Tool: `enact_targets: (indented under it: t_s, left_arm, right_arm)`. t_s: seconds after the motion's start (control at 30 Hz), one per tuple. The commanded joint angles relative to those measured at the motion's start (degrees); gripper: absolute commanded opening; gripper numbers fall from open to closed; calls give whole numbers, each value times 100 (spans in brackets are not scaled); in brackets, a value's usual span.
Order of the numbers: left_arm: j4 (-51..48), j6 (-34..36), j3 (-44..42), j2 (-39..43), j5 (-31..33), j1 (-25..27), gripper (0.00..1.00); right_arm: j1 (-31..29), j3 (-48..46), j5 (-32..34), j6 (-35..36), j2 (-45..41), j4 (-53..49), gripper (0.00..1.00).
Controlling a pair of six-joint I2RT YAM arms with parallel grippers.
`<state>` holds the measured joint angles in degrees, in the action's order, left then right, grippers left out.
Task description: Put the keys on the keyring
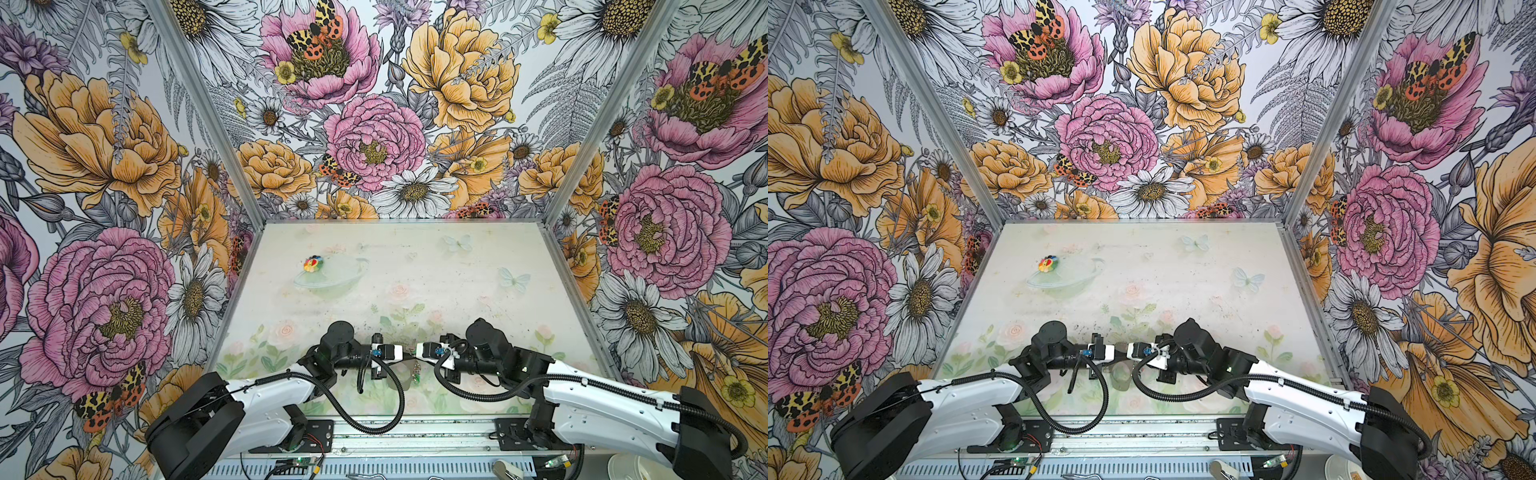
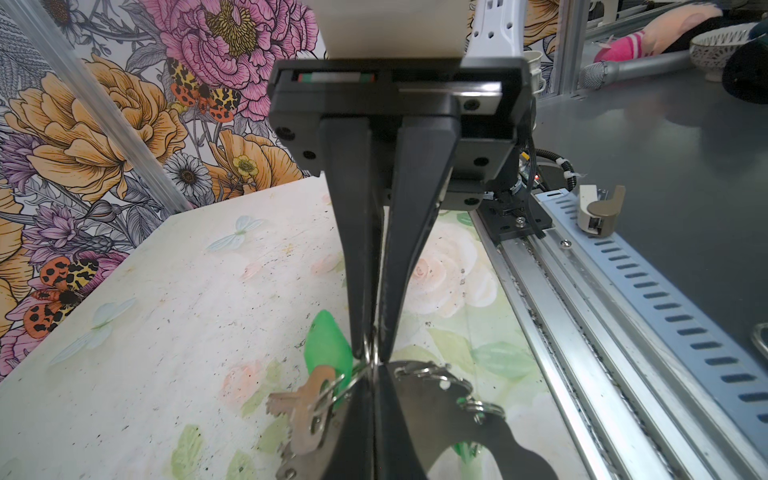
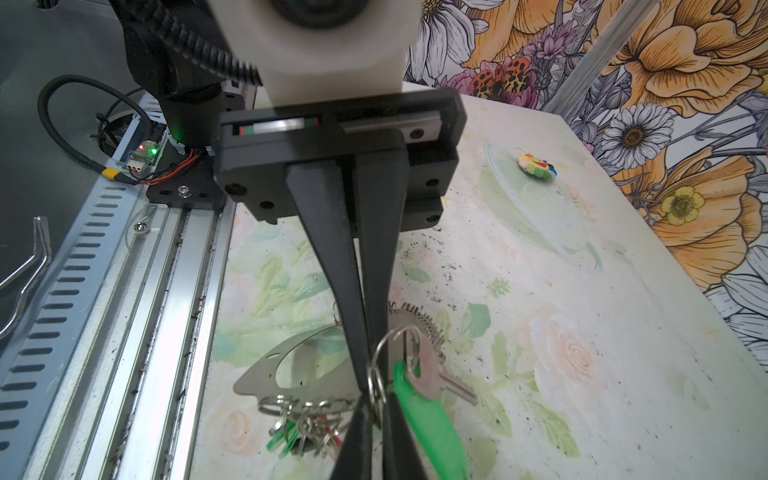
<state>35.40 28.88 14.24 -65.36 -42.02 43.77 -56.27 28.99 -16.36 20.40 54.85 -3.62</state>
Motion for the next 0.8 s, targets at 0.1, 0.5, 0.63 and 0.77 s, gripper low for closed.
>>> enact_targets:
  t_s: [0.1,0.5,0.63,0.77]
  left_arm:
    - [81,46,143,-95,-153,88,0]
    - [92,-185,-124,617,335,-113,22]
    - [132,-205,-226,942,714,-149,27]
    - [314,-302,-281,1210,1160,-150,30]
  right_arm:
    - [-9,199,132,-32,30,231,0]
    - [-19,685,1075,496,-348,-880,0]
    - [-68,980,1149,699,-268,-1315,0]
    - [-101,1273,1219,907,-193,-1689,0]
